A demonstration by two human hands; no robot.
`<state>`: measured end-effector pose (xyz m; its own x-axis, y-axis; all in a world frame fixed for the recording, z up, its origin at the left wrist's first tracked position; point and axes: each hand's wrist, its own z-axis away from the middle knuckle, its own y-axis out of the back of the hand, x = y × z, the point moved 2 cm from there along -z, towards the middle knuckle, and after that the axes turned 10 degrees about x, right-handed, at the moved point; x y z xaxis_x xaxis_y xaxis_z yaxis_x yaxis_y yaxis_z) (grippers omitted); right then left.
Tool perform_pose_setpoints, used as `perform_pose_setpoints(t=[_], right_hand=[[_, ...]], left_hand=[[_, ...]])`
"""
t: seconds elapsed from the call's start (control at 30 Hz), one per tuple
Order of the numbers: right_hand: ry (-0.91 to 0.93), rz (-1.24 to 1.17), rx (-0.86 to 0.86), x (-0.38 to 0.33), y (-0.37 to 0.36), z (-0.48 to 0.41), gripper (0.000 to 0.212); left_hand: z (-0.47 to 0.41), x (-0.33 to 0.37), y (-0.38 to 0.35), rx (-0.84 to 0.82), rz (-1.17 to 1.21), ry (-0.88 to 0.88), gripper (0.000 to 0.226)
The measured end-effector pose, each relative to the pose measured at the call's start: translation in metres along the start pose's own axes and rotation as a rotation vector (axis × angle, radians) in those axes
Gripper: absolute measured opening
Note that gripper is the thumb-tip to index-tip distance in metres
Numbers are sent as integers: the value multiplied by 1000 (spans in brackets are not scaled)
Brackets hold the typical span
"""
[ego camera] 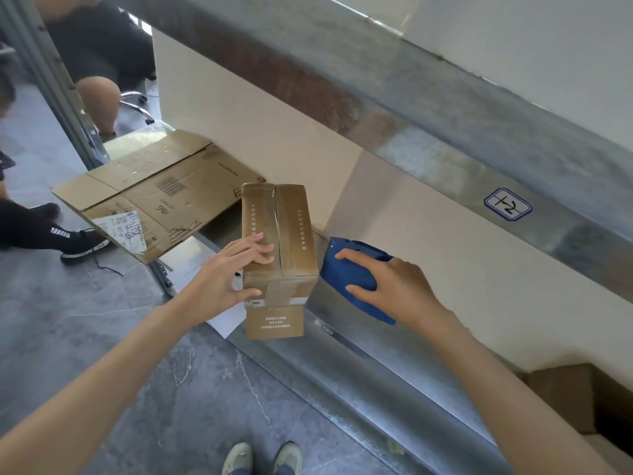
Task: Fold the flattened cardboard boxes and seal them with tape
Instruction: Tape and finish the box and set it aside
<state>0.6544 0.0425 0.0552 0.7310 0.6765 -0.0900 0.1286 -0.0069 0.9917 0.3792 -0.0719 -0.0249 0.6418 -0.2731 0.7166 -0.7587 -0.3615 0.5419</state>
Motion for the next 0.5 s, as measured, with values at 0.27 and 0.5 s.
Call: perform_pose_setpoints(t=[0.27, 0.5], right_hand=[[79, 207, 61, -24, -21, -9, 51], [-79, -18, 66, -13, -51, -36, 48]], left_hand=[[-3, 1, -1, -8, 5, 30, 57], [-2, 3, 0, -2, 13, 54, 58]])
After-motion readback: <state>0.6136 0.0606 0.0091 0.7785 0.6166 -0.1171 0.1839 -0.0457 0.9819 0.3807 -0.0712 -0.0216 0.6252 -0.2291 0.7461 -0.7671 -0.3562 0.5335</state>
